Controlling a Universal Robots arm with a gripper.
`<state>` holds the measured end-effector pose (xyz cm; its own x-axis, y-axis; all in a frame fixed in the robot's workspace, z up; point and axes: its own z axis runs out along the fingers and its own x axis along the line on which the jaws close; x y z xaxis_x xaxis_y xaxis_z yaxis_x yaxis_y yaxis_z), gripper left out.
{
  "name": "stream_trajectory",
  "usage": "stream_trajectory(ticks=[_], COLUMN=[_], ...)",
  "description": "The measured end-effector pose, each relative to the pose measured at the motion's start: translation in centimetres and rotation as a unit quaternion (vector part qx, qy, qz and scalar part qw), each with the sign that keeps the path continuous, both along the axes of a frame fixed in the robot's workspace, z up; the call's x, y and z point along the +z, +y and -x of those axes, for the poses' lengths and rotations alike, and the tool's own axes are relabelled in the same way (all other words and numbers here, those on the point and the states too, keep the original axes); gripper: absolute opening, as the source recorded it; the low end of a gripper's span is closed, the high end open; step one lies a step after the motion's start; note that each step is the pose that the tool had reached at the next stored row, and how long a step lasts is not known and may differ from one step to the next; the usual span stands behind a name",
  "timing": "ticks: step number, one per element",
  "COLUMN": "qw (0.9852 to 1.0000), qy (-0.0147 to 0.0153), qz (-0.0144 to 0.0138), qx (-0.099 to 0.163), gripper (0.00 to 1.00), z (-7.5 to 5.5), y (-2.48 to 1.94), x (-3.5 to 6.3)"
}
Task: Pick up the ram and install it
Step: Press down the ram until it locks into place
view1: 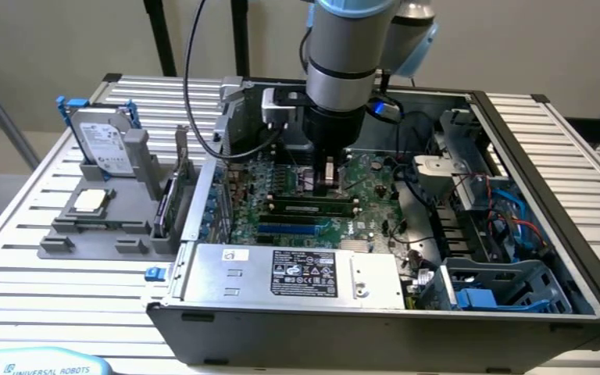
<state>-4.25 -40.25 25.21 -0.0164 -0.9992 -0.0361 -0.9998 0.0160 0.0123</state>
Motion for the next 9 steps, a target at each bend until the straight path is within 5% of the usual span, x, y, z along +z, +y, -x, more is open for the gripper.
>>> stream_trajectory(ticks=[9], qw=[1.0000], qy=[0.0001], qz=[-0.0001], qx=[0.000], gripper=[0.11], z=[0.00], y=[0.00], x=[0.07])
